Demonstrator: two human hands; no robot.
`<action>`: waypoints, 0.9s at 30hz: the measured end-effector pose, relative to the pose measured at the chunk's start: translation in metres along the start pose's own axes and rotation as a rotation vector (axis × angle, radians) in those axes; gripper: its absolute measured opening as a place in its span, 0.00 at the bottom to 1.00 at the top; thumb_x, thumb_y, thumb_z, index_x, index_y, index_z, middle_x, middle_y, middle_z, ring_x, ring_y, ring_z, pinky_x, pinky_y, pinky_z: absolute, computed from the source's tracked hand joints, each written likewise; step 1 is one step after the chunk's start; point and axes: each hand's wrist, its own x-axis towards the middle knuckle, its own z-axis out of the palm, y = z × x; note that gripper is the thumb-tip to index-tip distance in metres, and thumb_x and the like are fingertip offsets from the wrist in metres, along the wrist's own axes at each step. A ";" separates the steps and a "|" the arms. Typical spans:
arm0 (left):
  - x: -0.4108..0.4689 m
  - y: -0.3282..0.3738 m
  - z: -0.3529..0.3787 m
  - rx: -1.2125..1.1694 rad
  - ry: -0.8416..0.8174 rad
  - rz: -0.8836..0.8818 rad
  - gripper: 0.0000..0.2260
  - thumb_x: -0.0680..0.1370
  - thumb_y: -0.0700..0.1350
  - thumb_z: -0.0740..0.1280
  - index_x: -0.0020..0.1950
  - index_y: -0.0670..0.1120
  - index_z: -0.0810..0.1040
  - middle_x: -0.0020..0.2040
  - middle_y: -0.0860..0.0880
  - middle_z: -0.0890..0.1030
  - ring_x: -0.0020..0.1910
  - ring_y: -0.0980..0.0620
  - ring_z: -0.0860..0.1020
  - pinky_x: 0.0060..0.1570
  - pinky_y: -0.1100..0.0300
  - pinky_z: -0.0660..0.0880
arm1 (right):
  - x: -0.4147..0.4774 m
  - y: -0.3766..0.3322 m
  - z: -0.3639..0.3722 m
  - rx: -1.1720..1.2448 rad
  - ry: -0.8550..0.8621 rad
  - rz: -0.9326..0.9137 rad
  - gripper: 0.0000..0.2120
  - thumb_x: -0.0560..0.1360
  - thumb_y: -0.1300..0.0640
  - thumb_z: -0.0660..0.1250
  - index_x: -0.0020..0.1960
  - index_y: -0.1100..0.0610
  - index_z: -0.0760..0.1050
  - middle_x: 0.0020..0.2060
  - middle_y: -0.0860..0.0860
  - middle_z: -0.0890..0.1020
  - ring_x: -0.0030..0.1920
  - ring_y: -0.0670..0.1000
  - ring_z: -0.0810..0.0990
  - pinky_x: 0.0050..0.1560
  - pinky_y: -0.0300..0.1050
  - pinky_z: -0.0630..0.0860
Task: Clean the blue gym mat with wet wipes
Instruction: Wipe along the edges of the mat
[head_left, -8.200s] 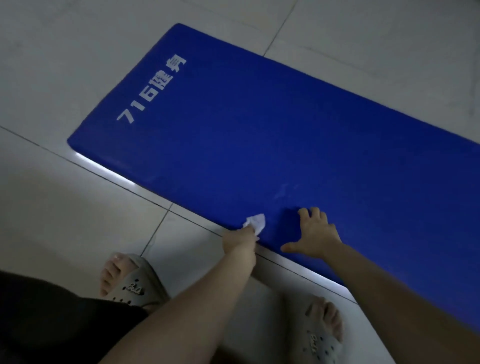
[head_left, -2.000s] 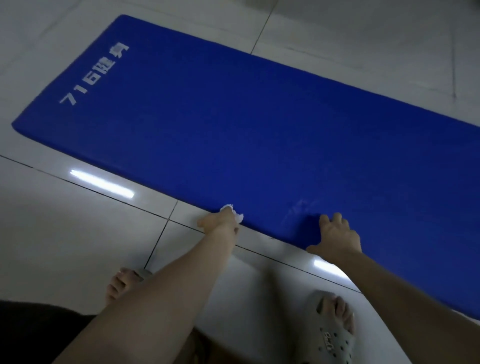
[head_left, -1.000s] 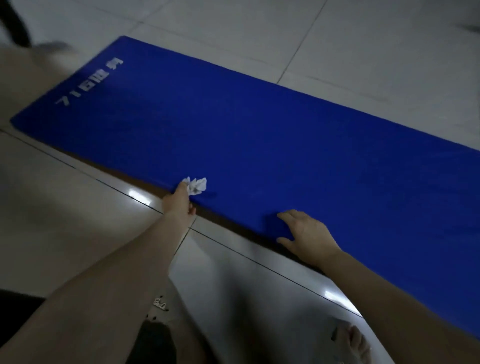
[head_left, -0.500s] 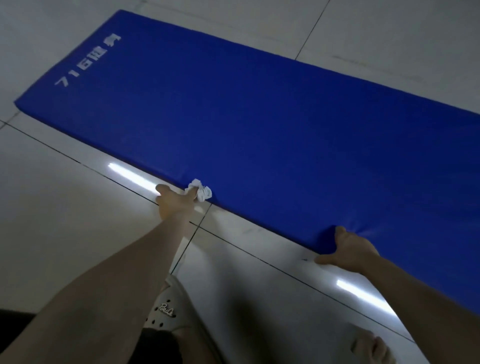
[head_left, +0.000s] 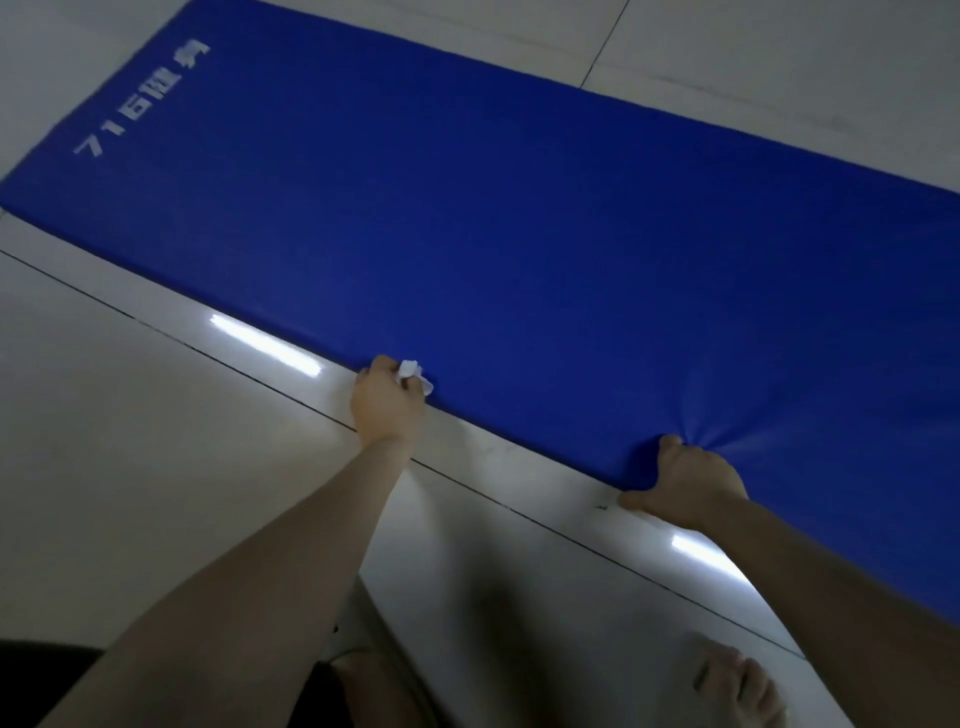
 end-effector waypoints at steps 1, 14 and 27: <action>-0.009 0.007 0.003 0.007 -0.033 0.037 0.09 0.80 0.49 0.70 0.53 0.44 0.77 0.48 0.45 0.81 0.44 0.50 0.78 0.42 0.58 0.74 | 0.000 0.000 -0.001 -0.002 0.004 -0.003 0.43 0.64 0.26 0.69 0.65 0.57 0.65 0.48 0.50 0.75 0.46 0.51 0.76 0.44 0.44 0.77; -0.081 0.045 0.048 0.210 -0.297 0.626 0.03 0.79 0.41 0.69 0.49 0.42 0.76 0.47 0.46 0.72 0.38 0.50 0.72 0.39 0.56 0.73 | 0.003 -0.003 0.002 -0.003 0.061 0.006 0.38 0.68 0.30 0.69 0.63 0.58 0.67 0.51 0.52 0.79 0.49 0.53 0.79 0.41 0.43 0.73; 0.000 0.009 0.001 0.008 0.033 -0.115 0.10 0.81 0.49 0.69 0.51 0.42 0.80 0.49 0.42 0.82 0.44 0.46 0.80 0.42 0.56 0.73 | 0.006 -0.005 0.005 -0.029 0.054 0.033 0.42 0.69 0.30 0.69 0.68 0.60 0.65 0.54 0.53 0.79 0.51 0.53 0.80 0.40 0.43 0.72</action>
